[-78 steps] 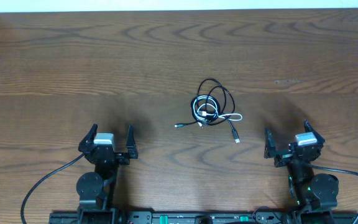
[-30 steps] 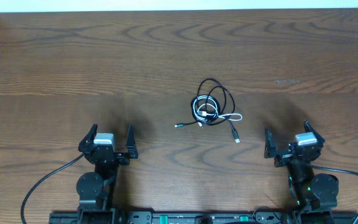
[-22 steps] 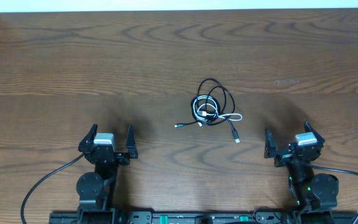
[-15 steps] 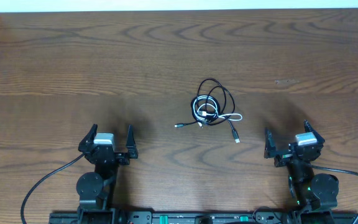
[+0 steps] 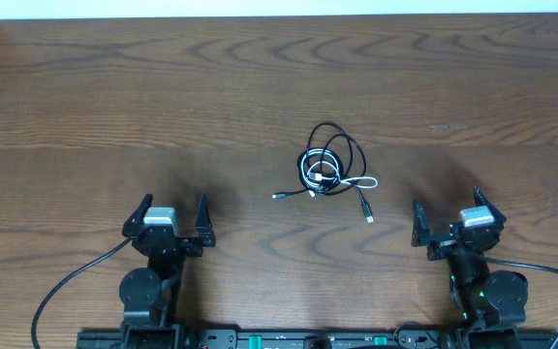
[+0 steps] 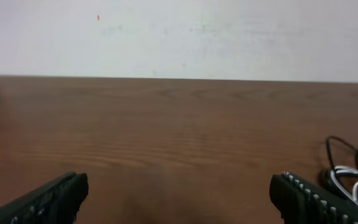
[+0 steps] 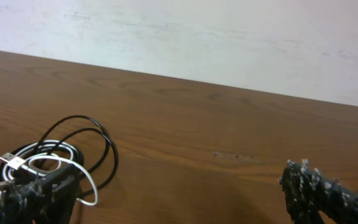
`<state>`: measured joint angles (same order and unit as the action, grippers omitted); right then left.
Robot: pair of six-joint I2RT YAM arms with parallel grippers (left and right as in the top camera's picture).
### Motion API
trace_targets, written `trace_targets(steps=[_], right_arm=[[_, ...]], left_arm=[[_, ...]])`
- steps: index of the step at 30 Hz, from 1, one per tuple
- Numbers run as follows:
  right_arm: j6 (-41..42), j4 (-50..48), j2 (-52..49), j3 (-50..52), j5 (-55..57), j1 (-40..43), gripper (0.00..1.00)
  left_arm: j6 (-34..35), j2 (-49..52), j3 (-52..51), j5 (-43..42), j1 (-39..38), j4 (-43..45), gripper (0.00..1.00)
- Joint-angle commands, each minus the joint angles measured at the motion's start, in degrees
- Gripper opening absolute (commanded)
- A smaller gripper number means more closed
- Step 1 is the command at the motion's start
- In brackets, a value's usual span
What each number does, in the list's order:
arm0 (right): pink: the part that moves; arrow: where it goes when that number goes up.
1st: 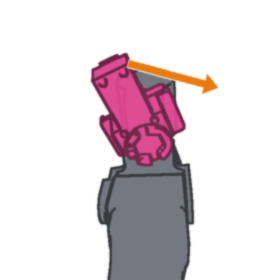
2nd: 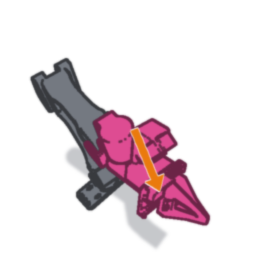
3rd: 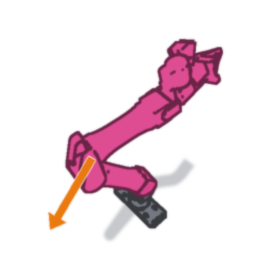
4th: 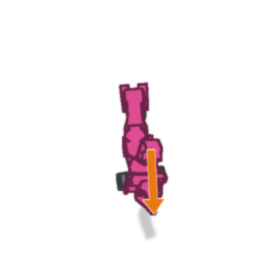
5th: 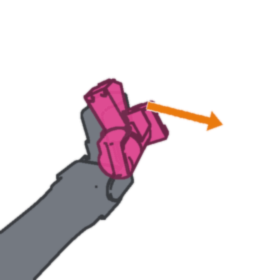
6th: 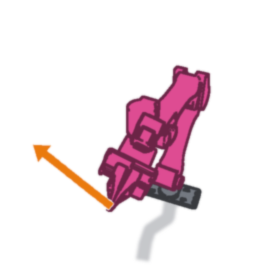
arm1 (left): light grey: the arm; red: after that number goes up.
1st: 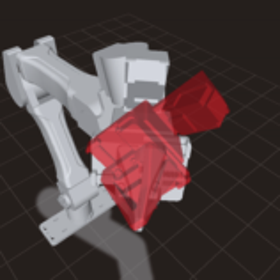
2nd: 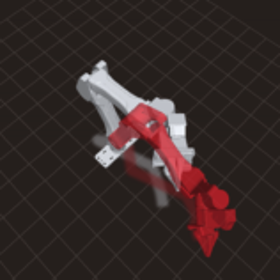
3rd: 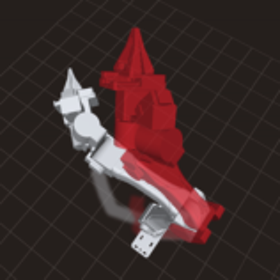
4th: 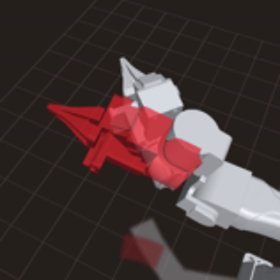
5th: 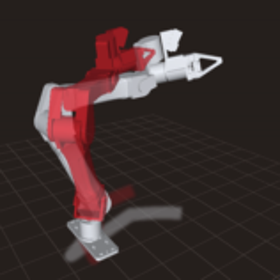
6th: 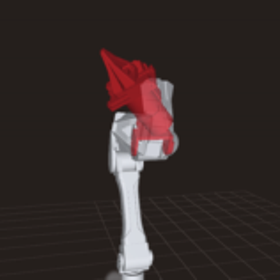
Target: Untangle cables
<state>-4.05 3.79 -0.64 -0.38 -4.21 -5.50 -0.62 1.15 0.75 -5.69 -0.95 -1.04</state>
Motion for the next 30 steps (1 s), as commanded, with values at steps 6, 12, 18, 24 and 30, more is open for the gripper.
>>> trace_targets(steps=[6,12,18,24,30], right_arm=[[5.64,0.92,-0.96,-0.33,-1.31,-0.33,0.99],[7.23,7.43,-6.71,-5.2,-1.31,-0.33,0.99],[7.21,16.02,-16.72,-15.98,-1.33,-0.33,0.99],[7.21,24.0,-27.1,-26.05,-1.33,-0.33,0.99],[7.08,37.16,-41.92,-38.71,-1.33,-0.33,0.99]], left_arm=[[9.14,0.26,4.2,-1.22,0.28,-6.71,0.98],[9.11,4.9,12.7,-1.29,0.28,-18.08,0.98],[9.11,17.25,23.17,-3.13,0.26,-24.68,0.98],[9.09,29.97,31.58,-6.54,0.24,-29.22,0.98],[9.09,45.29,46.07,-7.63,0.24,-44.72,0.98]])
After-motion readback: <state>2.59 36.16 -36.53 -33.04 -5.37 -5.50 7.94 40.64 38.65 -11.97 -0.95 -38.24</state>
